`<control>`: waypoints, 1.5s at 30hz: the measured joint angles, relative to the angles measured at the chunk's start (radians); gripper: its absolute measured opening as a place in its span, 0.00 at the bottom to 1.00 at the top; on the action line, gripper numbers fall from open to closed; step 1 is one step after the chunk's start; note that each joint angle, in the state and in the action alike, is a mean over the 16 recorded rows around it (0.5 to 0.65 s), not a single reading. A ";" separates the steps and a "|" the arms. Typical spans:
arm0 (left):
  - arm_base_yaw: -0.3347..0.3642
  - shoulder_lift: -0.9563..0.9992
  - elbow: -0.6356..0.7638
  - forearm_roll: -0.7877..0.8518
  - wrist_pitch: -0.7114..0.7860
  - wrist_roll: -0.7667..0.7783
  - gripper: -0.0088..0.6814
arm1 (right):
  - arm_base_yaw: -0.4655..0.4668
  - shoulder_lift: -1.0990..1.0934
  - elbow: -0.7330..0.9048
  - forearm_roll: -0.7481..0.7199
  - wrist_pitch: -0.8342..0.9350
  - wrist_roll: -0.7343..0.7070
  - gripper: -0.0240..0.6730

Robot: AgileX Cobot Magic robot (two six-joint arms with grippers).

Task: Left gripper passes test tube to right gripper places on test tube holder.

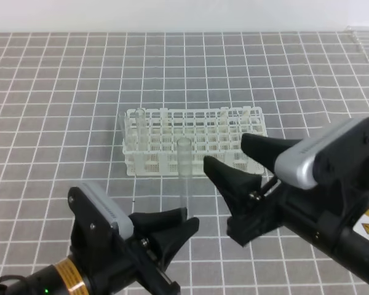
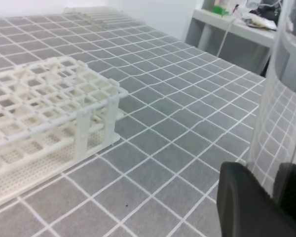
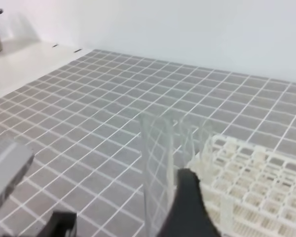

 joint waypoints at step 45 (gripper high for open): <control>0.001 0.063 0.002 -0.012 -0.115 0.003 0.10 | 0.002 0.123 -0.100 -0.171 0.001 0.106 0.72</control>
